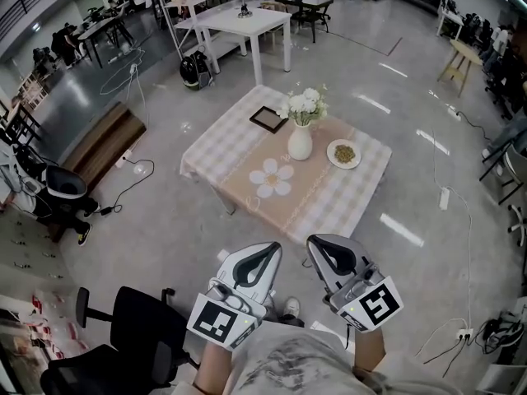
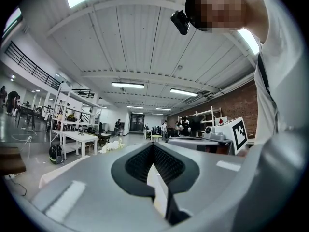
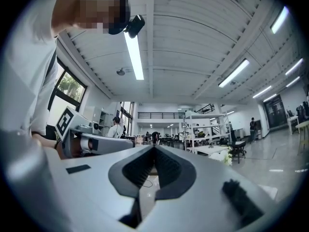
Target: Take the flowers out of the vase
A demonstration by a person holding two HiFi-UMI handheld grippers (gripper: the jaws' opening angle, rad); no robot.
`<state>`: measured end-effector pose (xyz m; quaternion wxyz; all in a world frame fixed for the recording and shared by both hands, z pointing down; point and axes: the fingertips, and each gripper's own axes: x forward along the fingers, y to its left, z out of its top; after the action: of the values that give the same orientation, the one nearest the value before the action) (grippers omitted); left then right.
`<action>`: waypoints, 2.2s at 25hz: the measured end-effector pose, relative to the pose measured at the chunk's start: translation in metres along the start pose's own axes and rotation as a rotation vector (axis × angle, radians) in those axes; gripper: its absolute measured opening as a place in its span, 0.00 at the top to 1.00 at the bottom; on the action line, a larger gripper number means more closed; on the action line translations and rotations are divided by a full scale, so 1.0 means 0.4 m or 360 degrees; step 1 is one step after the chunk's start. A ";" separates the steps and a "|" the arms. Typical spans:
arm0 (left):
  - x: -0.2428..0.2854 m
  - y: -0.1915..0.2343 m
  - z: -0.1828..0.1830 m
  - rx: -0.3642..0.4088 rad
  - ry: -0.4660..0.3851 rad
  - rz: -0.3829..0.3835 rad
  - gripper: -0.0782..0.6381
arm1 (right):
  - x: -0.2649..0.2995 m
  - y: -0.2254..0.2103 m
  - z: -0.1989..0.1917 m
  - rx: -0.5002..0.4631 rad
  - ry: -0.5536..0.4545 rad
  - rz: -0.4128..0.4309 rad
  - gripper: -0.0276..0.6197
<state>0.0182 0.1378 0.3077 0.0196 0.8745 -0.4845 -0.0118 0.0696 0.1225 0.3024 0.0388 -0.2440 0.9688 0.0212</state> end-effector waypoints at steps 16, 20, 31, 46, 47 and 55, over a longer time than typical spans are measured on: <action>0.115 0.125 -0.008 -0.0046 0.0001 -0.0092 0.88 | 0.111 -0.118 -0.028 -0.0004 0.0053 -0.0096 0.94; 0.156 0.184 -0.019 -0.0062 0.0008 -0.0113 0.88 | 0.160 -0.161 -0.045 -0.0005 0.0069 -0.0122 0.94; 0.247 0.344 -0.034 -0.0090 0.0018 -0.0191 0.88 | 0.301 -0.259 -0.075 -0.0023 0.0130 -0.0218 0.94; 0.297 0.478 -0.035 -0.0137 -0.0005 -0.0304 0.88 | 0.405 -0.314 -0.089 -0.0060 0.0208 -0.0346 0.94; 0.300 0.482 -0.035 -0.0140 -0.0006 -0.0309 0.88 | 0.407 -0.319 -0.091 -0.0060 0.0213 -0.0355 0.94; 0.328 0.518 -0.055 -0.0161 0.0016 -0.0314 0.88 | 0.431 -0.366 -0.115 -0.0055 0.0233 -0.0383 0.93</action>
<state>-0.0868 -0.0827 0.3390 0.0650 0.9159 -0.3946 -0.0338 -0.0152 -0.0903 0.3301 -0.0339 -0.3600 0.9322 0.0153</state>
